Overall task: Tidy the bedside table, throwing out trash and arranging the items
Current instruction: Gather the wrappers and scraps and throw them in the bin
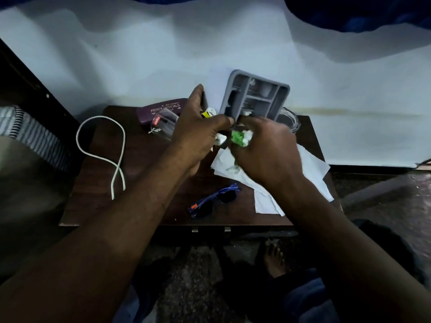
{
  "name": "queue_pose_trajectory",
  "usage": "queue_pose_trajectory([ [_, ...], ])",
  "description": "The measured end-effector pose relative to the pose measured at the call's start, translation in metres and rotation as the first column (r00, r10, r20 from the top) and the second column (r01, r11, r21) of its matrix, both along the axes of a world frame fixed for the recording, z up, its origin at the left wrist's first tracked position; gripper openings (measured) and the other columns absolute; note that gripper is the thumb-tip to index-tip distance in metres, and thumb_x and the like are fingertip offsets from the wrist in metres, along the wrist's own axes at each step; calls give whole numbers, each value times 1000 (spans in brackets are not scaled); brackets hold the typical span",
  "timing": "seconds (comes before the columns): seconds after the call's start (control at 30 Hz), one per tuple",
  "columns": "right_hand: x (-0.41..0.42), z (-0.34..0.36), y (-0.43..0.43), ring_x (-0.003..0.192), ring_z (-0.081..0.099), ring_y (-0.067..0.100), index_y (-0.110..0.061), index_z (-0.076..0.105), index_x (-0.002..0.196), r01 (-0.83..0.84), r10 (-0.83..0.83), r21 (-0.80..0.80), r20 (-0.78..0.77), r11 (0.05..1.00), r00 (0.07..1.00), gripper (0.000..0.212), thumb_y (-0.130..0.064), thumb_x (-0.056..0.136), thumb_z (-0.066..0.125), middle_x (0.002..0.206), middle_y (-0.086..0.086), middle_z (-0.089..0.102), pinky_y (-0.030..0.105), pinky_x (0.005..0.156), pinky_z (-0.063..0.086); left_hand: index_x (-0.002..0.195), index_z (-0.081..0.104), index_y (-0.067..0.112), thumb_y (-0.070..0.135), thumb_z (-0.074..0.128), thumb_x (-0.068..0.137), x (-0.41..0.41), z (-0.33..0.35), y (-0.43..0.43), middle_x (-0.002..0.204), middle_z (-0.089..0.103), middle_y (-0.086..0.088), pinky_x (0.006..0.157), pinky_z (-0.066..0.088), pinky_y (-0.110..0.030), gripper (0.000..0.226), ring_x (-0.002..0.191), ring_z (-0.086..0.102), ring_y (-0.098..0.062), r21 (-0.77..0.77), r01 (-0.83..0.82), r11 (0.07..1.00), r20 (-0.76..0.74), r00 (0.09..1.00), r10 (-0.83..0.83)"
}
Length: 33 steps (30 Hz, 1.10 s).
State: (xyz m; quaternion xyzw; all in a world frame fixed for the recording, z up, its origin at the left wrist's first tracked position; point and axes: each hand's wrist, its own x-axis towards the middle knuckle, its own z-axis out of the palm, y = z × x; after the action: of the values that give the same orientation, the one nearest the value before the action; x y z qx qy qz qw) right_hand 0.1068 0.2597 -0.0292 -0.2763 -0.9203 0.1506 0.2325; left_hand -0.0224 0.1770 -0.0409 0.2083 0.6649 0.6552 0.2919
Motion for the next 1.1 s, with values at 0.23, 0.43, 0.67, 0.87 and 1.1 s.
queue_pose_trajectory([
  [0.23, 11, 15, 31, 69, 77, 16, -16, 75, 91, 167, -317, -497, -235, 852, 919, 40, -51, 77, 89, 79, -1, 78, 43, 68, 65, 118, 50, -11, 0, 67, 76, -5, 2, -2, 95, 58, -19, 74, 45, -48, 47, 67, 69, -28, 89, -65, 994, 191, 981, 47],
  [0.43, 15, 9, 39, 73, 73, 27, -17, 65, 83, 203, -369, -519, -239, 830, 898, 18, -25, 77, 80, 77, 2, 73, 51, 68, 62, 98, 58, 4, -4, 56, 77, -5, 8, -4, 67, 56, -2, 42, 30, -21, 23, 57, 67, -24, 105, -148, 983, 322, 941, 107],
  [0.67, 15, 8, 37, 97, 75, 15, -23, 62, 139, 16, -140, -513, -204, 858, 969, 63, -8, 80, 77, 123, -4, 73, 40, 84, 66, 120, 59, -2, -2, 55, 72, 3, 13, -6, 93, 63, -16, 56, 45, -33, 48, 70, 65, -29, 106, -115, 988, 209, 974, 91],
  [0.87, 14, 9, 39, 83, 79, 31, -13, 63, 123, 5, -156, -855, -88, 519, 984, 44, 0, 82, 76, 110, 11, 74, 46, 64, 66, 159, 38, 21, -6, 70, 76, 11, 8, -4, 145, 57, -4, 79, 60, -37, 92, 106, 66, -11, 54, -21, 998, -32, 999, 23],
  [1.1, 13, 11, 44, 66, 76, 25, 1, 67, 91, -125, -212, -988, -142, 91, 967, 9, -4, 97, 62, 77, 15, 76, 31, 53, 60, 159, 37, 26, 8, 77, 76, 11, 0, -3, 152, 51, -2, 105, 53, -56, 95, 136, 55, -23, -16, 49, 999, -200, 978, -52],
])
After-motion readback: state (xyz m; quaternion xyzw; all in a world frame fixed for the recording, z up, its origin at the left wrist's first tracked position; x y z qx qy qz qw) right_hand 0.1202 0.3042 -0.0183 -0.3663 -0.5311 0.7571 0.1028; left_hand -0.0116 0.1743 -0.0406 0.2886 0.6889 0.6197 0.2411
